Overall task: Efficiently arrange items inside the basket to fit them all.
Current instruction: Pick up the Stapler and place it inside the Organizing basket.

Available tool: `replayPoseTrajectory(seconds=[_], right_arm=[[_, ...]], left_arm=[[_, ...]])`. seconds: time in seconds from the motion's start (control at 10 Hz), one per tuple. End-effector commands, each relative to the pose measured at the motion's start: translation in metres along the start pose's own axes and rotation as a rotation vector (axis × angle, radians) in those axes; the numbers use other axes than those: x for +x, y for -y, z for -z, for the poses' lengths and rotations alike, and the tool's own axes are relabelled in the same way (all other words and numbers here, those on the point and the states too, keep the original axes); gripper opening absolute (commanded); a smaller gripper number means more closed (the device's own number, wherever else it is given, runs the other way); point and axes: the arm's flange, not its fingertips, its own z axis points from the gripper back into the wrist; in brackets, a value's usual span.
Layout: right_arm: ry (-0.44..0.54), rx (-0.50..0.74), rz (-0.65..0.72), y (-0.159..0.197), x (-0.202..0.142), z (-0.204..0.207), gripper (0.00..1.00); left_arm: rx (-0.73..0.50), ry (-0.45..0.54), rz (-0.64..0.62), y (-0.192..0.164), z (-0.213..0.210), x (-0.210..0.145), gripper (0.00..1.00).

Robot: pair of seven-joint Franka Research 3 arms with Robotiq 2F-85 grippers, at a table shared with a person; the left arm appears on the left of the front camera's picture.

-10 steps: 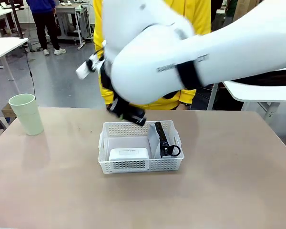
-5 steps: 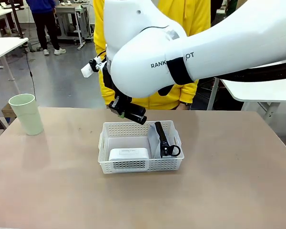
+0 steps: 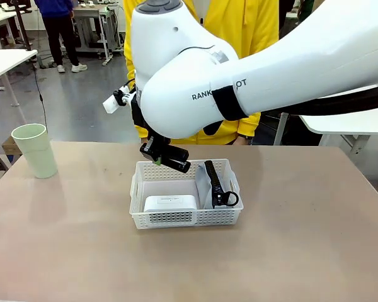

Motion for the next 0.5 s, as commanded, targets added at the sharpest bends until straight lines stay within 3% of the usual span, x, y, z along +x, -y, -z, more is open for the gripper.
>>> replayPoseTrajectory(seconds=[0.0, 0.4], right_arm=[[-0.032, 0.11, -0.029, 0.018, 0.004, 0.035, 0.37], [-0.028, 0.176, 0.0, 0.026, -0.008, 0.082, 0.37]], left_arm=[[-0.025, 0.018, 0.022, 0.002, 0.001, 0.0, 1.0], [-0.025, 0.018, 0.022, 0.002, 0.001, 0.0, 1.0]])
